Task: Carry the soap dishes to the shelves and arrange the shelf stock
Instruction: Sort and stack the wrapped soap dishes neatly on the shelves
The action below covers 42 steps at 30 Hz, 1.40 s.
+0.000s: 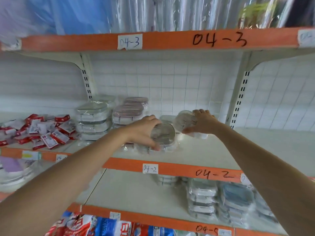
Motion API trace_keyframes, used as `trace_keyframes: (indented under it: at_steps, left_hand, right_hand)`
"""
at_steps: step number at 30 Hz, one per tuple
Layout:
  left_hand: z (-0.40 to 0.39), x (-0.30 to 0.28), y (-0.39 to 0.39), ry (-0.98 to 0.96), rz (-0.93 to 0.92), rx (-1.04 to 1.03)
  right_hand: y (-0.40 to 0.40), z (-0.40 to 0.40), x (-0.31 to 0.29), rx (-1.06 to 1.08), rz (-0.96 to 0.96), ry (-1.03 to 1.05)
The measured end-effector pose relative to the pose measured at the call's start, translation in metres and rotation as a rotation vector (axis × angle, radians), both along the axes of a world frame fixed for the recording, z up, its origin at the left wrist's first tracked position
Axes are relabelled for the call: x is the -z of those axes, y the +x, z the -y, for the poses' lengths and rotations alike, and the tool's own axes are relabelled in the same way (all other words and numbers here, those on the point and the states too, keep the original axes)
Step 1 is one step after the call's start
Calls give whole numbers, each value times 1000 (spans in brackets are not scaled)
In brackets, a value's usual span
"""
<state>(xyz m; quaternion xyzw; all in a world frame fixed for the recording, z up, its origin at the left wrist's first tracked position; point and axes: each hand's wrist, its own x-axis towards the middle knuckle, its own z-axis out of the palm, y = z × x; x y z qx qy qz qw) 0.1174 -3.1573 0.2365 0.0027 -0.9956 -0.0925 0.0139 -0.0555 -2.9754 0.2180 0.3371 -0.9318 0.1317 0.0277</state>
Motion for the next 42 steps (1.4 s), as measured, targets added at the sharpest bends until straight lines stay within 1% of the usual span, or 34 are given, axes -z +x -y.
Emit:
trace_keyframes:
  at_steps: [4, 8, 12, 17, 22, 26, 31, 37, 42]
  left_hand:
    - [-3, -28, -36, -55, -17, -25]
    - [13, -62, -63, -120, -39, -101]
    - [29, -79, -79, -149, -14, -189]
    - [47, -92, -95, -228, -5, -266]
    - [55, -88, -108, -226, 33, -276]
    - [55, -76, -120, -206, 82, -242]
    - [54, -74, -134, -184, 81, -207]
    - [48, -68, -157, -156, 74, -153]
    - [39, -57, -185, -93, 65, -119]
  right_hand:
    - [-46, 10, -13, -27, -20, 0]
    - [-80, 30, -18, -77, -11, 0]
    - [-100, 55, -15, -151, 6, 16]
    - [-111, 91, -9, -237, 18, 35]
    - [-103, 112, 15, -317, 37, 141]
    - [-107, 110, 17, -313, 63, 142]
    - [-107, 105, 11, -339, 81, 116]
    - [-125, 68, 0, -310, 148, 104]
    - [-142, 31, 0, -231, 194, 98]
